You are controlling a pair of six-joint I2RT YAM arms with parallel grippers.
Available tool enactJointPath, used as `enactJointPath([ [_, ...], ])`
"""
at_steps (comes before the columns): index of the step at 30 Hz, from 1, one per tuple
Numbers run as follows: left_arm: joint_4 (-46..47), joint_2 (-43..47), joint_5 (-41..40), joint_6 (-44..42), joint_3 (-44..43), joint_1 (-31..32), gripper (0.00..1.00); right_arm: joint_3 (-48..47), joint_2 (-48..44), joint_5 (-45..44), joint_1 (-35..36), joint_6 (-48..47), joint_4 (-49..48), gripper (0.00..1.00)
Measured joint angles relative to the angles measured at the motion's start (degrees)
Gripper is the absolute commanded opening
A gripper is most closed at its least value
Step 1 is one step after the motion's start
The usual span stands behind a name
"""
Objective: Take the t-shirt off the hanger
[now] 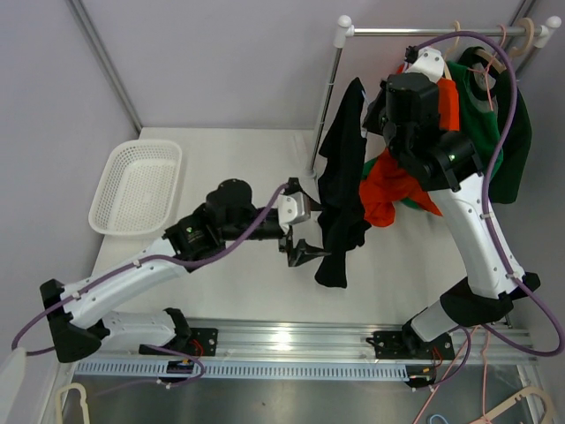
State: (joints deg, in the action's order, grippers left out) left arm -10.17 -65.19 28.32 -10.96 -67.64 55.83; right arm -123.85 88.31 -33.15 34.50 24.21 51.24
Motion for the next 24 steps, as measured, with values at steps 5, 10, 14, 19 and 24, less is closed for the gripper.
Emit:
enactJointPath([
  [5,5.0,-4.1,-12.3,-1.6,0.2,7.2,1.0,-1.2,0.3,1.2,0.0,0.4,0.8,0.0],
  [10,9.8,-8.7,-22.1,0.3,0.6,8.3,0.97,-2.7,0.8,1.8,-0.1,0.6,1.0,0.0],
  [14,11.3,-11.5,-27.4,1.6,0.6,8.7,0.93,-3.3,0.8,2.0,-0.1,0.6,1.2,0.0],
  [19,12.3,-12.0,-31.7,2.8,0.9,8.7,0.67,-4.3,1.0,2.0,-0.1,0.6,1.2,0.0],
  [24,13.9,-11.2,-31.6,3.3,2.0,9.0,0.21,-5.0,1.5,1.6,-0.2,0.3,1.2,0.0],
])
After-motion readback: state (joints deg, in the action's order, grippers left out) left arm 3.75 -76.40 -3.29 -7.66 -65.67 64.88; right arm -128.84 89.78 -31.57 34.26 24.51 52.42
